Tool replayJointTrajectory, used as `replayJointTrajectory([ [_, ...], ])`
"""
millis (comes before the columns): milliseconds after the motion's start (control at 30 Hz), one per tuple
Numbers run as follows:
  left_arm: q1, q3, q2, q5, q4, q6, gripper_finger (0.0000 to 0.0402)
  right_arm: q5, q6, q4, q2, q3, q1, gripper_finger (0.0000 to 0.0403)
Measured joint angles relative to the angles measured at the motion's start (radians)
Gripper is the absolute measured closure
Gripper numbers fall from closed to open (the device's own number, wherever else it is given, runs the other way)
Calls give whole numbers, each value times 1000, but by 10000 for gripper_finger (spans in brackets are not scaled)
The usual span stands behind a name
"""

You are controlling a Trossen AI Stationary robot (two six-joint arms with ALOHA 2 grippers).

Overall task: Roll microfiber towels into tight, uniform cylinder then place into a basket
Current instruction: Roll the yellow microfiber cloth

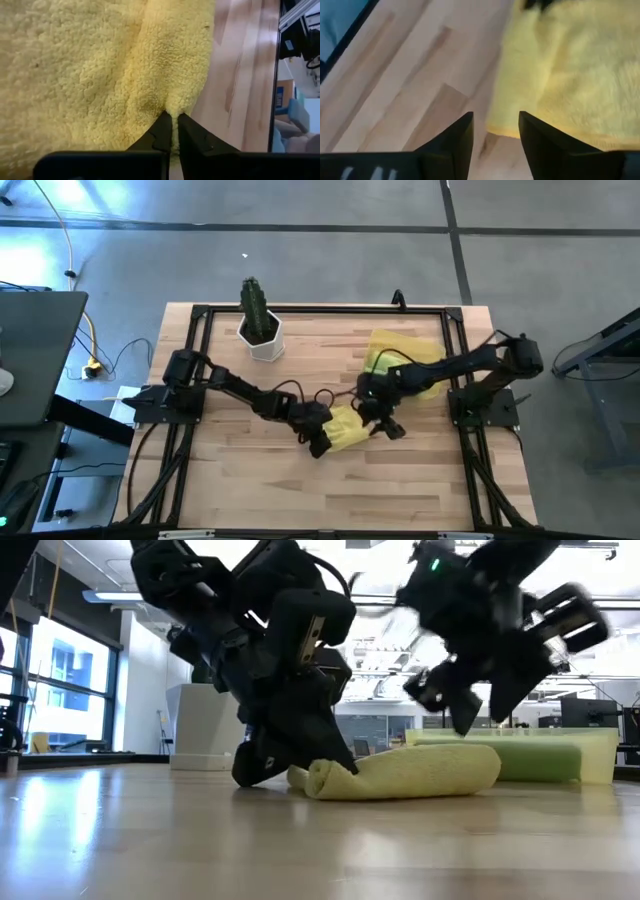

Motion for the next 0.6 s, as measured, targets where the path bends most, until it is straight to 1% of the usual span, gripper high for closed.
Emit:
replayJointTrajectory([
  [67,9,0,0,8,-8,-1,394,45,-10,1,-34,-2,49,260],
  [133,19,0,0,24,-8,-6,395,113,-8,4,-65,-3,101,265],
  [200,22,0,0,34,-9,-1,395,177,2,49,-88,-6,151,268],
  [267,23,-1,0,33,-8,1,395,218,15,172,-103,-40,192,269],
  [367,20,-2,0,29,-6,8,395,246,55,358,-108,-133,230,269],
  [433,18,-2,0,26,-4,10,395,283,94,462,-112,-195,247,270],
  [500,17,-2,0,25,-4,10,395,344,130,554,-112,-248,261,270],
  [600,18,-2,0,21,-1,8,395,453,145,636,-112,-316,280,270],
])
